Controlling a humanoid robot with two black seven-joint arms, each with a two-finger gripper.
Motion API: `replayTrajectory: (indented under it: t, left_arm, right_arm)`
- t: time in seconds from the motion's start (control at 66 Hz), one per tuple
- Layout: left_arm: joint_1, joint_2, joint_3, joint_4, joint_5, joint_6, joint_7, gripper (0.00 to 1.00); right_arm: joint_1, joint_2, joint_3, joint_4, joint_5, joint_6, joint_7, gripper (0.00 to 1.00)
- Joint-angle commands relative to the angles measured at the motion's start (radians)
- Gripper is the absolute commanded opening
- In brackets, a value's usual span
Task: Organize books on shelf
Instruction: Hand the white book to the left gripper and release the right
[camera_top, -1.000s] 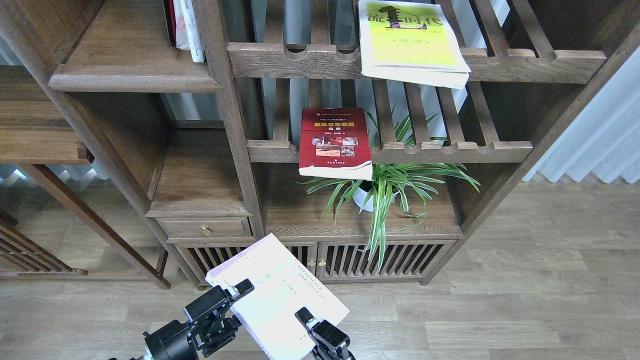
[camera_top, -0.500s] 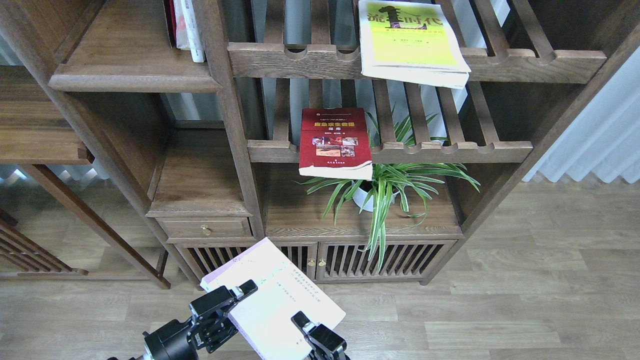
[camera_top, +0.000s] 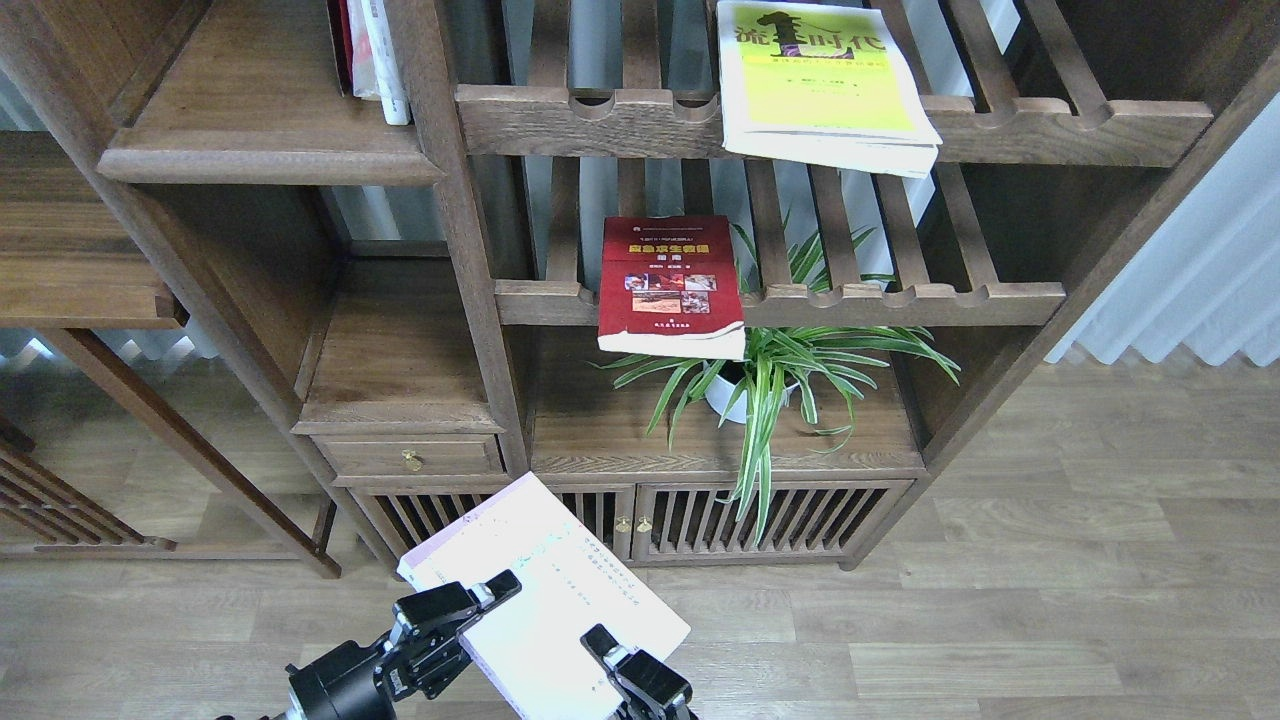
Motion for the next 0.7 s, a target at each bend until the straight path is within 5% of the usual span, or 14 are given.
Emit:
replayTrajectory:
  t: [0.0,0.152,0.485,0.576,0.682]
  left_arm:
    - [0.006,0.011,0.012,-0.001,0.005,0.000,0.001,0.08]
    - [0.009,0.014,0.004,-0.001,0.008,0.000,0.001,0.07]
    - [0.023,0.038,-0.032,0.001,0.039,0.000,0.001,0.07]
    - [0.049,0.038,-0.068,0.001,0.096,0.000,0.001,0.07]
    - [0.063,0.035,-0.098,0.001,0.155,0.000,-0.056,0.07]
  right_arm:
    - [0.001,0.000,0.000,0.000,-0.001,0.000,0.001,0.04]
    - [0.002,0.000,0.012,-0.013,-0.001,0.000,0.002,0.15]
    - [0.055,0.000,0.016,-0.050,0.000,0.000,0.005,0.82]
    - [0.070,-0.021,0.021,-0.070,0.008,0.000,0.010,0.90]
    - [0.094,-0.027,0.049,-0.108,0.008,0.000,0.011,0.98]
